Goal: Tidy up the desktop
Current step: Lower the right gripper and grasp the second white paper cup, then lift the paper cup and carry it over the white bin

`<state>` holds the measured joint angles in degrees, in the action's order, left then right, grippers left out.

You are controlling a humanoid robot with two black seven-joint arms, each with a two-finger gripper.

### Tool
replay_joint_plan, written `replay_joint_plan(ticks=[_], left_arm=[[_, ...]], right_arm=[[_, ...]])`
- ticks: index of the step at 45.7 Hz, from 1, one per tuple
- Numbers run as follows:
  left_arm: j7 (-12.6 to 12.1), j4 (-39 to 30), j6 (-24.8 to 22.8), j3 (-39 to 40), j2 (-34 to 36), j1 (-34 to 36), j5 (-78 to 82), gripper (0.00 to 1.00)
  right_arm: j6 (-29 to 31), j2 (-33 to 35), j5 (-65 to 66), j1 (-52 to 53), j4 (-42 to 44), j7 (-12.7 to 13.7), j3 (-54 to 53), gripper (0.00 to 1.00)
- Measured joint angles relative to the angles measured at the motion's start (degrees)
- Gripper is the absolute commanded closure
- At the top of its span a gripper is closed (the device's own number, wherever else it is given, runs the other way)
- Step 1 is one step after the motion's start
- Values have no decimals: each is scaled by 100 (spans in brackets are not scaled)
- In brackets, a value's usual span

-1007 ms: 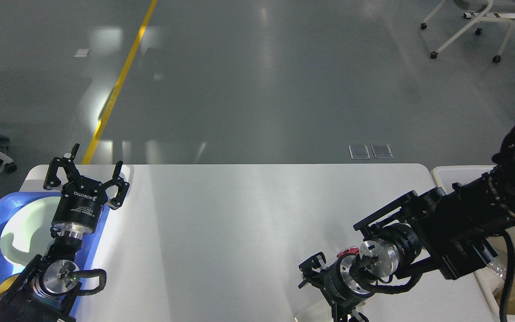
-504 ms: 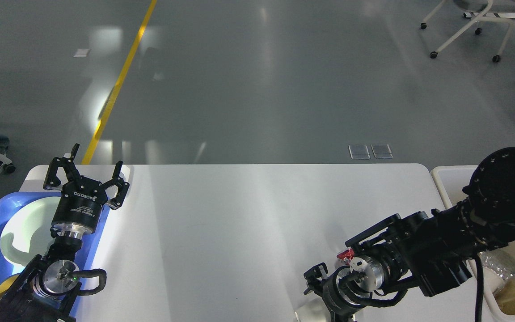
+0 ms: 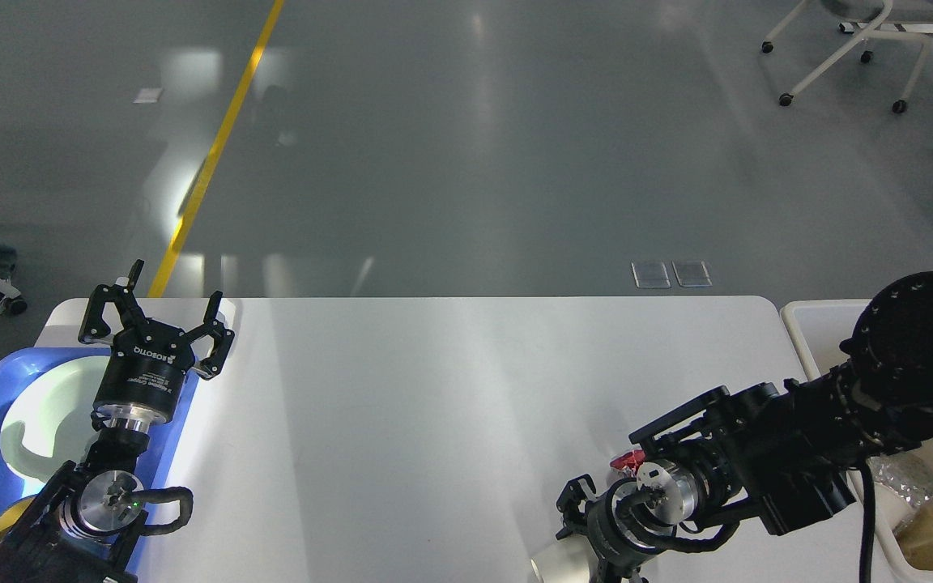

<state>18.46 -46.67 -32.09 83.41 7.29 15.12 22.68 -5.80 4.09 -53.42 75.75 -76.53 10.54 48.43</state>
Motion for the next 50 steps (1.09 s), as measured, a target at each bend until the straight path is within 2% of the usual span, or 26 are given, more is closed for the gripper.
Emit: replay_joint_plan(ticks=[9, 17, 27, 34, 41, 45, 50], left_arm=[[0, 0, 0, 0, 0, 0, 0, 3], [0, 0, 0, 0, 0, 0, 0, 3], [0, 0, 0, 0, 1, 0, 0, 3], [0, 0, 0, 0, 1, 0, 0, 3], [0, 0, -11, 0, 1, 0, 0, 3], [0, 0, -16, 0, 1, 0, -1, 3], [0, 0, -18, 0, 1, 0, 0, 3]], right_arm=[[-29, 32, 16, 30, 4, 19, 14, 99], [55, 142, 42, 229, -97, 45, 19, 99], [259, 323, 49, 1060, -853, 70, 70, 100], [1082, 473, 88, 1891, -1444, 72, 154, 100], [2325, 596, 404, 3001, -1727, 77, 617, 100], [2992, 727, 1060, 3633, -1755, 74, 887, 100], [3496, 1002, 2247, 4224, -1812, 72, 995, 100]])
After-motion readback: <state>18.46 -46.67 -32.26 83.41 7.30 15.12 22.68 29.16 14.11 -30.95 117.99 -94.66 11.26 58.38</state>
